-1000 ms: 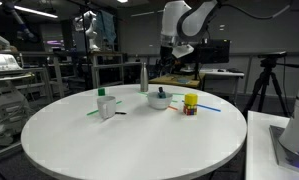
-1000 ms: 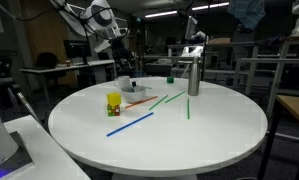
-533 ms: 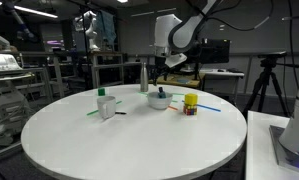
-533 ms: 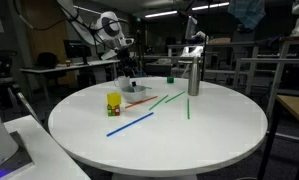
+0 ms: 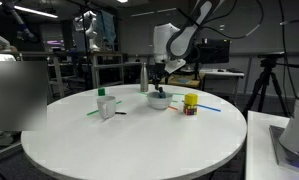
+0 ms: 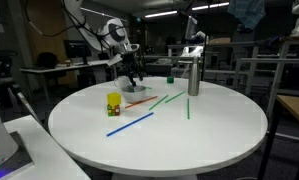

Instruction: Put the bottle in the bowl on the table

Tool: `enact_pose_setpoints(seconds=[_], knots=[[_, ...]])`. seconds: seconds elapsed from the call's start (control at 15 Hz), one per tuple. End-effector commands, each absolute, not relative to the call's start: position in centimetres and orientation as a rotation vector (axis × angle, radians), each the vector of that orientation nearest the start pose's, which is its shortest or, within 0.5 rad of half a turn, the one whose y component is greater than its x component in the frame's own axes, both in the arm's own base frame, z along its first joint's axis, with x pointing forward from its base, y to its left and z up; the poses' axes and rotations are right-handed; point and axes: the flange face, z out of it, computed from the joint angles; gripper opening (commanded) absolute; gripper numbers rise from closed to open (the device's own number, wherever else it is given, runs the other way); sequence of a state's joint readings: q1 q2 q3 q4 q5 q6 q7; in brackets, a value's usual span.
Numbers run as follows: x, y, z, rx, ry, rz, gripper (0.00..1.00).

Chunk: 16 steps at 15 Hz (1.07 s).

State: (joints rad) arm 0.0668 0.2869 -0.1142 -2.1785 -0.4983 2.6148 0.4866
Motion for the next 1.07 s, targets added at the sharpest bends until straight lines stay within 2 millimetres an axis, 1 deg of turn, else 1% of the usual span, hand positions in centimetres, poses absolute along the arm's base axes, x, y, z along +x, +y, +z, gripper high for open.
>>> enact_pose_setpoints(seconds=[0.0,0.07,0.27,0.4,0.67,0.73,1.0], knots=[[58.4,-1.5,26.5,-3.423,0.223,-0.315,0.73],[58.5,-1.6,26.2,-3.426,0.223,-0.307,0.72],[58.5,-1.5,25.6,-3.436,0.223,-0.287,0.51],[58.7,-1.3,25.6,-3.440,0.221,-0.284,0.34],[58.8,-1.1,26.0,-3.461,0.228,-0.263,0.03],[58.8,-1.0,26.1,-3.465,0.228,-0.254,0.06],[59.3,-0.6,27.5,-3.482,0.244,-0.251,0.07]])
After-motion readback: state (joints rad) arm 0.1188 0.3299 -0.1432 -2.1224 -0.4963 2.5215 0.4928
